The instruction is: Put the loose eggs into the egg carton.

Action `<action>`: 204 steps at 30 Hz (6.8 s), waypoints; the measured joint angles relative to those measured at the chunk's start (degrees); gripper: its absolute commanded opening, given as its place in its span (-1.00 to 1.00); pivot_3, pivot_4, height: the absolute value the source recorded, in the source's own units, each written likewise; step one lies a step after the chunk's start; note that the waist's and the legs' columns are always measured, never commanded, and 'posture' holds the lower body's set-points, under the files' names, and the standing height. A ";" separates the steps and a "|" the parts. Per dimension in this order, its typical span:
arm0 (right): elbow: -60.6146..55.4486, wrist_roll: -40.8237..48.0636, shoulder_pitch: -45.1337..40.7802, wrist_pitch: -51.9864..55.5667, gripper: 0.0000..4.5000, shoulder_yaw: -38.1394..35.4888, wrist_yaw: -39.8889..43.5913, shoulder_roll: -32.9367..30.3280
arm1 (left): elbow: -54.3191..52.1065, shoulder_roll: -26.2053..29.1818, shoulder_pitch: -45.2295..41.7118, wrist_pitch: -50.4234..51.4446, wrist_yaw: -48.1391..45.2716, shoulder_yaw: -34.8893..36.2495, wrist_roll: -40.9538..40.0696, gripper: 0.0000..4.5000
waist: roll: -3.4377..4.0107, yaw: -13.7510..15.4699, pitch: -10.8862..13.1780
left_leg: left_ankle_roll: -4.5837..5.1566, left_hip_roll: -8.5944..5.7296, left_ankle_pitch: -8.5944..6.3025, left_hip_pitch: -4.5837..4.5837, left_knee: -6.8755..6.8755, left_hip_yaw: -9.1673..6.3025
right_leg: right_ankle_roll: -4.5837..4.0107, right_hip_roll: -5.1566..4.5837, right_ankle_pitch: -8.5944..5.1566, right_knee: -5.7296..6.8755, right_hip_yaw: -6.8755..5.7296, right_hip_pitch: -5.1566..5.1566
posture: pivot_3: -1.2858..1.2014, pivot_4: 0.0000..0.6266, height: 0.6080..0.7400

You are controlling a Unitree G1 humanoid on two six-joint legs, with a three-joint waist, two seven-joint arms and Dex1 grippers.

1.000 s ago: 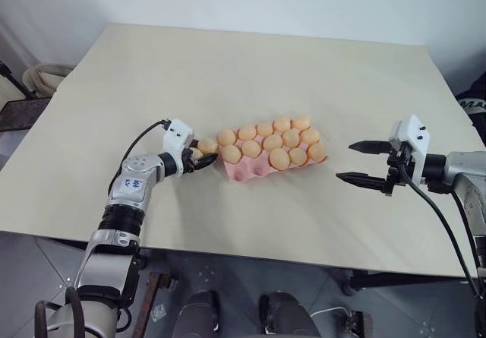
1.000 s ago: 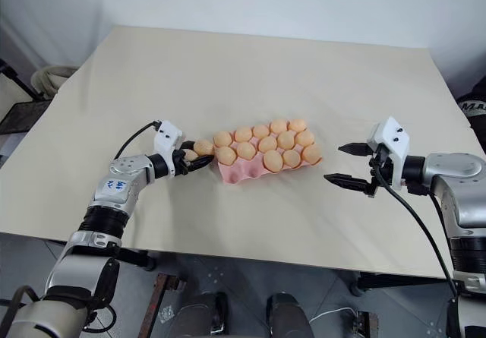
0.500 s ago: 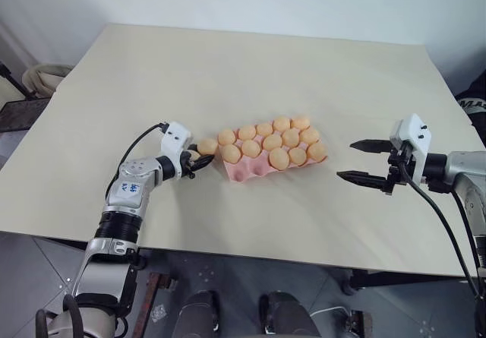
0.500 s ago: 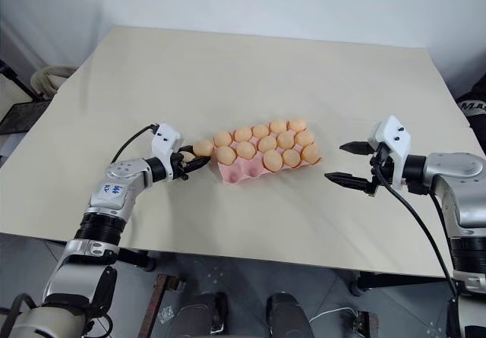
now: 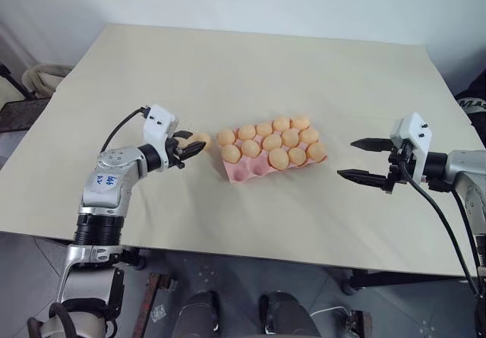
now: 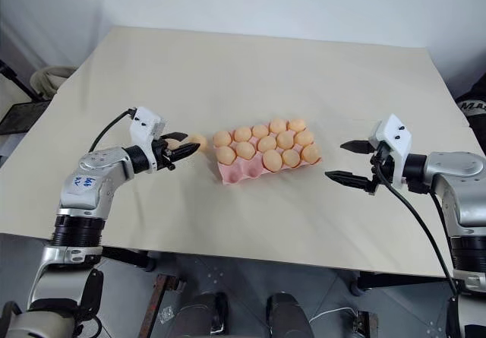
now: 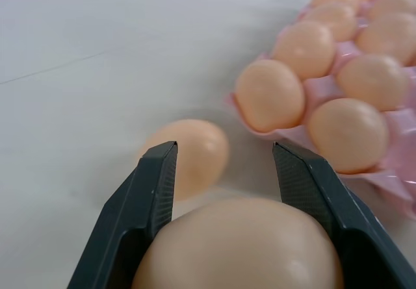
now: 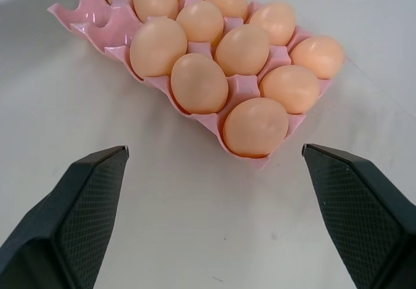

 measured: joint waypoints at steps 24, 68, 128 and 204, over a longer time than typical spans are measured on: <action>-6.89 6.13 8.27 0.73 1.00 -5.99 -0.85 0.14 | 12.83 -11.23 -12.81 -7.64 -14.33 -16.52 1.11 -0.06 | 0.00 0.00 0.00 | -0.04 0.00 0.07 0.01 0.03 0.06 | 0.00 0.07 0.00 0.00 0.05 0.01 | 0.03 -0.52 1.00; -9.50 8.83 10.15 2.88 1.00 -8.60 -5.96 -0.37 | 7.97 -7.08 -16.96 -6.84 -8.32 -6.16 5.04 0.98 | 0.02 -0.15 -0.01 | -0.02 0.00 0.15 0.04 0.00 0.02 | 0.00 0.05 0.00 0.17 0.06 -0.02 | 0.03 -0.52 1.00; -0.52 4.02 0.41 1.80 1.00 -2.27 1.04 -2.60 | 7.21 -1.76 -3.80 -7.42 -2.56 -3.85 3.46 -0.01 | 0.01 0.02 0.00 | 0.02 -0.06 0.16 0.01 -0.02 0.00 | 0.00 -0.07 0.00 0.17 -0.04 -0.05 | 0.03 -0.52 1.00; 23.34 -1.26 -10.03 -11.08 1.00 -1.51 11.38 -5.01 | 19.12 24.34 -5.22 -7.56 -27.90 6.60 -3.67 0.99 | 0.11 -0.33 0.07 | 0.27 -0.15 -0.01 -0.03 -0.09 0.14 | -0.03 -0.36 -0.02 0.23 -0.25 -0.25 | 0.03 -0.52 1.00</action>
